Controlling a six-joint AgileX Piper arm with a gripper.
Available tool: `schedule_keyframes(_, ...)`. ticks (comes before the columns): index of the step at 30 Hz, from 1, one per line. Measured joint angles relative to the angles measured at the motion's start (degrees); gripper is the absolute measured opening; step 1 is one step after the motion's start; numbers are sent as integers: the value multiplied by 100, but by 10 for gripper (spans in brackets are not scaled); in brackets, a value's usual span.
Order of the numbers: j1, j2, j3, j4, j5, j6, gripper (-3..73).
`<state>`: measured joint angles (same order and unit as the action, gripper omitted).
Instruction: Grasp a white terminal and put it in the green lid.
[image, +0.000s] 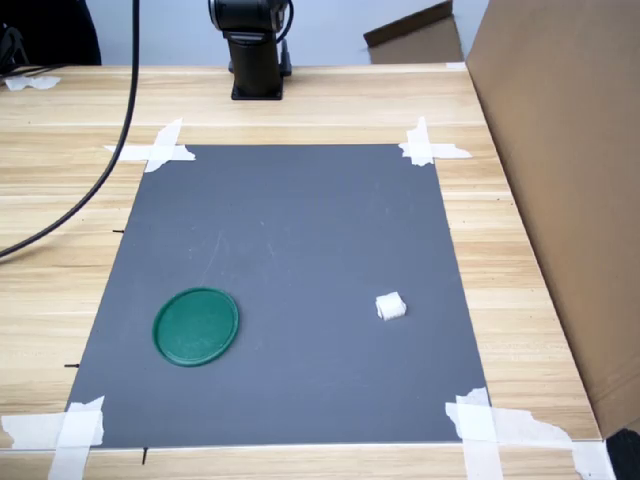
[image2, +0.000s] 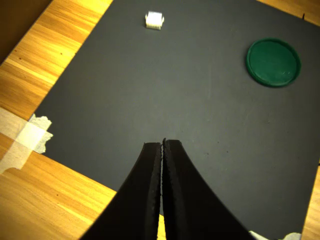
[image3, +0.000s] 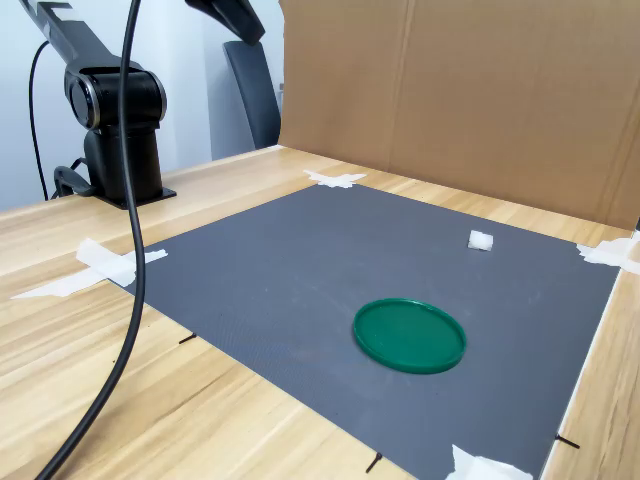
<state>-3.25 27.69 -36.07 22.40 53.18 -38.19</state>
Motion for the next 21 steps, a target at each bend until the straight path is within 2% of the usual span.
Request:
schedule_keyframes(3,0,493,-880,-58,531,10,-28)
schedule_keyframes(6,0,918,-1500,-314,1034,11,-28)
schedule_keyframes(15,0,2102,-2409,-770,1658,-5,-28)
schedule_keyframes(21,0,2806,-3132,-866,1818,-5,-28)
